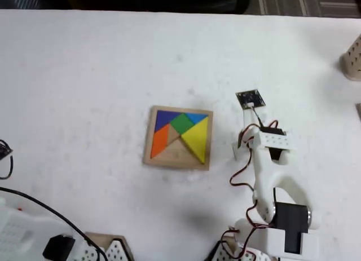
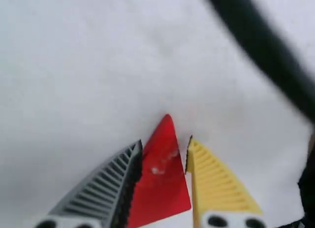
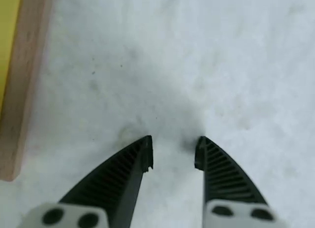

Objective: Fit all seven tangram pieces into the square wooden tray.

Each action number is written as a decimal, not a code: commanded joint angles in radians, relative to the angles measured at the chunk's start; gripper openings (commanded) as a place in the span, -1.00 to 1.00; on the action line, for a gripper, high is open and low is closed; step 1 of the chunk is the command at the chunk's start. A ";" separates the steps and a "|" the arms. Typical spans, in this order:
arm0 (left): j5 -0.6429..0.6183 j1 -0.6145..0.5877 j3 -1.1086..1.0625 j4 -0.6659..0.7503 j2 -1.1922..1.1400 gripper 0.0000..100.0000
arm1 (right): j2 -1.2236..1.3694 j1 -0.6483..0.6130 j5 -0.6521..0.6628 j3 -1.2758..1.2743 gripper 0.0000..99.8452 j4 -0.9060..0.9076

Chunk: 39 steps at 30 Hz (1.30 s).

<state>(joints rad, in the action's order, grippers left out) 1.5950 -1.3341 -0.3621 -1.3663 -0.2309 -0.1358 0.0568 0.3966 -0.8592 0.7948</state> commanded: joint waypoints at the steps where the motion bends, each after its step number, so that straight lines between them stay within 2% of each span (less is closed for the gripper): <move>1: -0.009 -0.004 0.041 -0.021 0.036 -0.65 | -0.025 -0.027 0.014 -0.002 -0.73 0.015; 5: -0.032 -0.004 0.100 -0.060 0.039 -0.65 | -0.025 -0.027 0.014 -0.002 -0.73 0.015; 11: -0.341 -0.008 0.293 -0.158 0.031 -0.65 | -0.025 -0.027 0.014 -0.002 -0.73 0.015; 15: -0.482 -0.008 0.301 -0.173 0.030 -0.65 | -0.025 -0.027 0.014 -0.002 -0.73 0.015; 20: -0.502 -0.008 0.296 -0.253 0.028 -0.66 | -0.025 -0.027 0.014 -0.002 -0.73 0.015; 24: -0.494 -0.007 0.250 -0.253 0.028 -0.66 | -0.025 -0.027 0.014 -0.002 -0.73 0.015; 26: -0.417 -0.007 0.239 -0.265 0.030 -0.66 | -0.025 -0.027 0.014 -0.002 -0.73 0.015; 29: -0.201 -0.007 0.245 -0.364 0.035 -0.65 | -0.024 -0.027 0.014 -0.002 -0.73 0.015; 30: -0.092 -0.005 0.249 -0.387 0.036 -0.65 | -0.024 -0.027 0.014 -0.002 -0.73 0.015; 33: 0.341 -0.008 0.239 -0.397 0.031 -0.65 | -0.024 -0.027 0.014 -0.002 -0.73 0.015; 35: 0.554 -0.015 0.239 -0.379 0.025 -0.65 | -0.024 -0.027 0.014 -0.002 -0.73 0.015; 39: 0.667 -0.007 0.239 -0.311 -0.031 -0.65 | -0.024 -0.027 0.014 -0.002 -0.73 0.015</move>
<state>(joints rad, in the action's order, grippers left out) 2.1305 -1.3357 -0.1304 -1.7269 -0.2478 -0.1358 0.0568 0.3966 -0.8592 0.7948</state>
